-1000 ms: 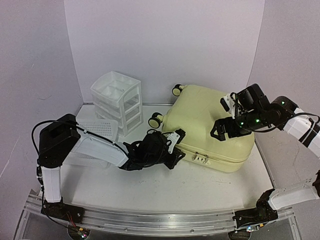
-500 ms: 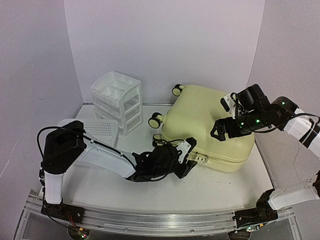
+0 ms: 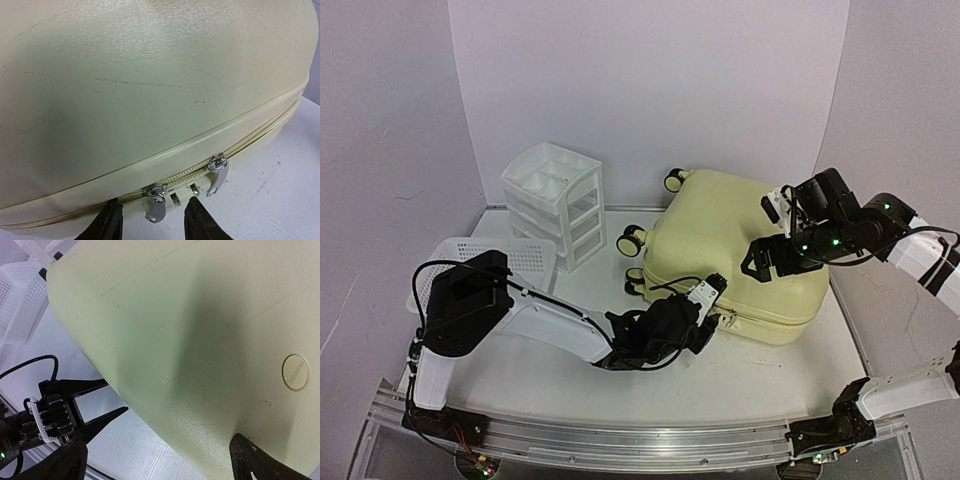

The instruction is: Open, take out, and arrange the luggage

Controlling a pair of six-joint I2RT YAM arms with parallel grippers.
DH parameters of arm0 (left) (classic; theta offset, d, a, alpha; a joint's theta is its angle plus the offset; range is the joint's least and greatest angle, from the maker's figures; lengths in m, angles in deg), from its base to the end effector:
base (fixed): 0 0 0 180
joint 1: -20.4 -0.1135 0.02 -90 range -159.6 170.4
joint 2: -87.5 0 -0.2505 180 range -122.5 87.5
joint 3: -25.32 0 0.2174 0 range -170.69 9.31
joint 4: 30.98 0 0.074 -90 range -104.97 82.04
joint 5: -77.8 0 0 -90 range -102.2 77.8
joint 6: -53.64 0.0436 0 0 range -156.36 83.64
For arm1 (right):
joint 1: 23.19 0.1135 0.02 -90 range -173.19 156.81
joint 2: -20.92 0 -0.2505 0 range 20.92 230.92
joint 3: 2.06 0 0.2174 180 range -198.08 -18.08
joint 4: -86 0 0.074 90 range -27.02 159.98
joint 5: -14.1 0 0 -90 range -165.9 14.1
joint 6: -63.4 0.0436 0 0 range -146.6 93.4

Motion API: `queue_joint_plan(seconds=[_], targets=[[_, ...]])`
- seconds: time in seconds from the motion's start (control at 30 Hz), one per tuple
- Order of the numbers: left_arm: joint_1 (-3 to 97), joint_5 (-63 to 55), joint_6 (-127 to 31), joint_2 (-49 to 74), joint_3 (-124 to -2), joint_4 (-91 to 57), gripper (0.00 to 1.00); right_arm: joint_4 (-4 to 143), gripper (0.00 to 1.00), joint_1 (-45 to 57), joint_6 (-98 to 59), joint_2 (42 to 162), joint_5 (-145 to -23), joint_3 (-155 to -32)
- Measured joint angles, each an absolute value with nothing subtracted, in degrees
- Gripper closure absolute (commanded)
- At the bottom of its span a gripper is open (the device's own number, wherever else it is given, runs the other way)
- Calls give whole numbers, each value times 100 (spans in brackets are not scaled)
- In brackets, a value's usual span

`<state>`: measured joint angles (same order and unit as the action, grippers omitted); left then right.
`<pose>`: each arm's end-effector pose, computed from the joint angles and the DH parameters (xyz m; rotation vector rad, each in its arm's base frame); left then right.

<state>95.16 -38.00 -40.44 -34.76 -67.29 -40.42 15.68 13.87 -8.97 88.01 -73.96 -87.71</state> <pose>0.1363 -0.4281 0.1787 0.8491 1.7207 -0.5040 0.1616 0.1202 0.3211 -0.4090 2.4764 0.3619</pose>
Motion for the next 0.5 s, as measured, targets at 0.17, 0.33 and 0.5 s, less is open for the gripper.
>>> queue_joint_plan(seconds=[0.17,0.33,0.5], targets=[[9599,-4125,-3974,-3708,-7123,-3749,63,1568,2,1387,-897,8801,-7399,-8771],[9696,-4593,-3928,-3856,-7400,-3476,75,1568,2,1387,-895,8801,-7403,-8771],[9722,-4869,-3900,-3944,-7573,-3290,87,1572,2,1387,-893,8801,-7418,-8771]])
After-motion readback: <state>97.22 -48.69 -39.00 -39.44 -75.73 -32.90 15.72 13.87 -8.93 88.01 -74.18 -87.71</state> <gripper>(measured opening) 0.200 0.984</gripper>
